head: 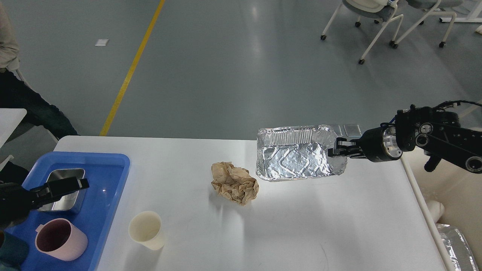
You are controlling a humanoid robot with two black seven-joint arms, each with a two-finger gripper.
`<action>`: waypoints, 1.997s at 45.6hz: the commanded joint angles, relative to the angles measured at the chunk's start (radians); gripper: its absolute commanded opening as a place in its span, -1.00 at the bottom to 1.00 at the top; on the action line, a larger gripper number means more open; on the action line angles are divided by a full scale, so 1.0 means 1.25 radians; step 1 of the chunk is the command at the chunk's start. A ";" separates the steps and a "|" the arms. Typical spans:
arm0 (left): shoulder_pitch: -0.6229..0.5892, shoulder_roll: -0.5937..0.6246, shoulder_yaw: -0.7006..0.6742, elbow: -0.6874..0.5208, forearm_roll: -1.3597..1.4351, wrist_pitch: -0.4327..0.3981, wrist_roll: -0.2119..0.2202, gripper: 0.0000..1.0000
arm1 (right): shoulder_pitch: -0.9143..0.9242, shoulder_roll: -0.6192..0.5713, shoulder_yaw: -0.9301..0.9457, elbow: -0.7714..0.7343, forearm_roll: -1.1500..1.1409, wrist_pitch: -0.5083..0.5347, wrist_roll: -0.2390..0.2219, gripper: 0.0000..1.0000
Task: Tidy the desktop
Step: 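Grasp the white paper cup with the left gripper and lift it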
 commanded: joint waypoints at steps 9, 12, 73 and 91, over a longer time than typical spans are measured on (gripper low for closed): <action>-0.083 -0.179 0.132 0.082 0.164 -0.002 0.006 0.80 | -0.003 -0.001 0.001 -0.001 0.000 -0.003 0.001 -1.00; -0.098 -0.209 0.159 0.107 0.175 -0.001 0.006 0.78 | -0.003 -0.001 0.002 0.000 0.000 -0.003 0.001 -1.00; -0.159 -0.083 -0.143 0.081 0.097 -0.280 -0.069 -1.00 | -0.039 0.004 0.021 0.001 0.042 0.006 0.010 -1.00; -0.537 -0.103 -0.045 0.089 0.023 -0.401 -0.045 -0.99 | -0.048 0.018 0.034 0.003 0.056 0.006 0.009 -1.00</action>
